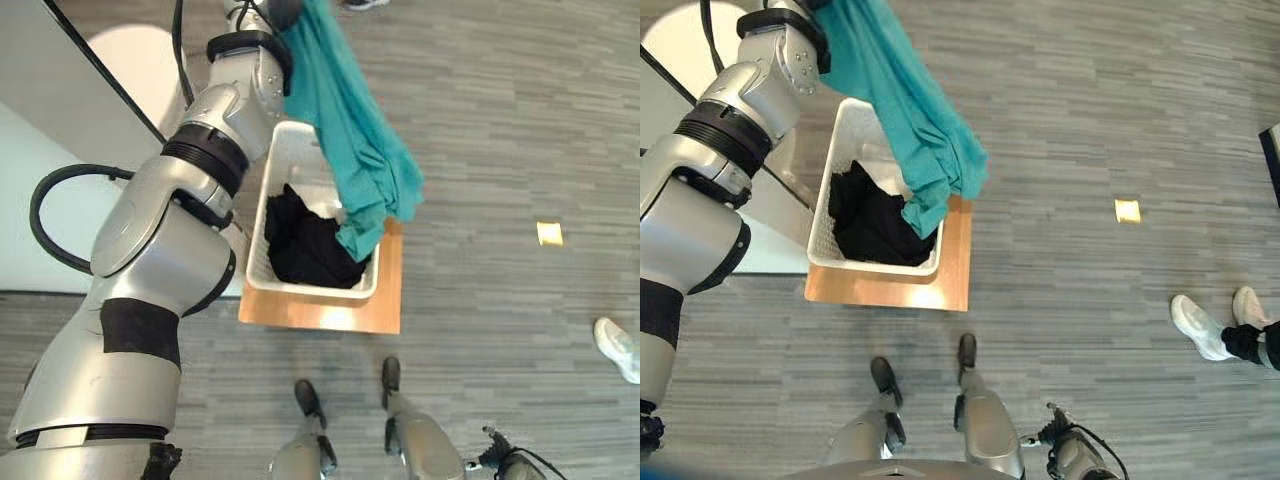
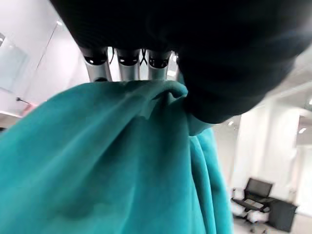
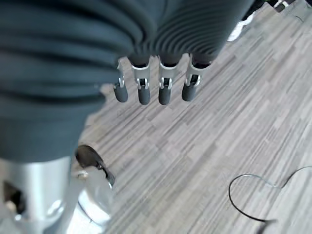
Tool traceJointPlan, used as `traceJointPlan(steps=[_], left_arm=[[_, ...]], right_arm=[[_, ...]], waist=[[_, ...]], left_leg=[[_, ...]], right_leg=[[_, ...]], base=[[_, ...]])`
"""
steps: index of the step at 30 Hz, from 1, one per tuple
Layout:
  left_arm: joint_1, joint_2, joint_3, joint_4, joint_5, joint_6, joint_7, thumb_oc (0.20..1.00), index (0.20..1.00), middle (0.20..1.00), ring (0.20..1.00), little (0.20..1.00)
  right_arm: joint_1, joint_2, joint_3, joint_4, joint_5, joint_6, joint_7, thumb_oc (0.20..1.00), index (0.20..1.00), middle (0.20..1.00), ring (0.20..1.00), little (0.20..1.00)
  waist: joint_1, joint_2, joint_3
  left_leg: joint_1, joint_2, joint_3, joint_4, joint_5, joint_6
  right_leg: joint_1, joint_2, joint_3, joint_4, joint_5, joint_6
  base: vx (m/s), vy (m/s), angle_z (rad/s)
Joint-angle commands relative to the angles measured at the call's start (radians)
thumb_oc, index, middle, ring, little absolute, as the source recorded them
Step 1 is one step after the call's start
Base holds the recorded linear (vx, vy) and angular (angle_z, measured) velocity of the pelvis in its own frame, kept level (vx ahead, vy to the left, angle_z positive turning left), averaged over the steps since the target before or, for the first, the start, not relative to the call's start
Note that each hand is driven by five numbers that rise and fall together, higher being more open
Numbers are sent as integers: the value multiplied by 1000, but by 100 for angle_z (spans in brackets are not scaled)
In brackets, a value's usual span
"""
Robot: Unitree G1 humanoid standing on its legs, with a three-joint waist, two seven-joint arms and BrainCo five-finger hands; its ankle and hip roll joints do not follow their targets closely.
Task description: Pick up bed clothes into laundry basket.
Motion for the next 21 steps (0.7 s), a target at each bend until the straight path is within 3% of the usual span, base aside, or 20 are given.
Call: traceJointPlan(steps=[1,5,13,21], left_arm=[[-138,-19,-8,81,120,-7,17,200,200,200,200,200],[-113,-8,-5,67,153,-5,37,200,200,200,200,200],[-153,20,-31,-36,152,-8,105,200,200,200,200,200],[-234,12,-80,-101,159,-4,126,200,200,200,200,200]], right_arm=[[-18,-14,3,24,46,-17,-12,1000,1000,1000,1000,1000],[-15,-29,12,20,48,-28,-4,1000,1000,1000,1000,1000],[18,-48,23,16,51,-36,3,1000,1000,1000,1000,1000],[13,-54,15,25,65,-24,8,1000,1000,1000,1000,1000]], waist=[[21,8,22],[32,-15,25],[55,-19,11],[82,-16,-53]], left_leg=[[21,43,-65,4,-28,-42],[31,43,-67,4,-31,-42],[73,40,-71,4,-36,-43],[129,37,-80,4,-48,-43]], right_leg=[[79,-76,-65,12,-45,139],[91,-77,-71,12,-43,140],[144,-73,-89,12,-52,141],[211,-64,-106,12,-65,140]], base=[[-39,6,5],[-18,-8,6],[-13,-3,5],[24,-10,6]])
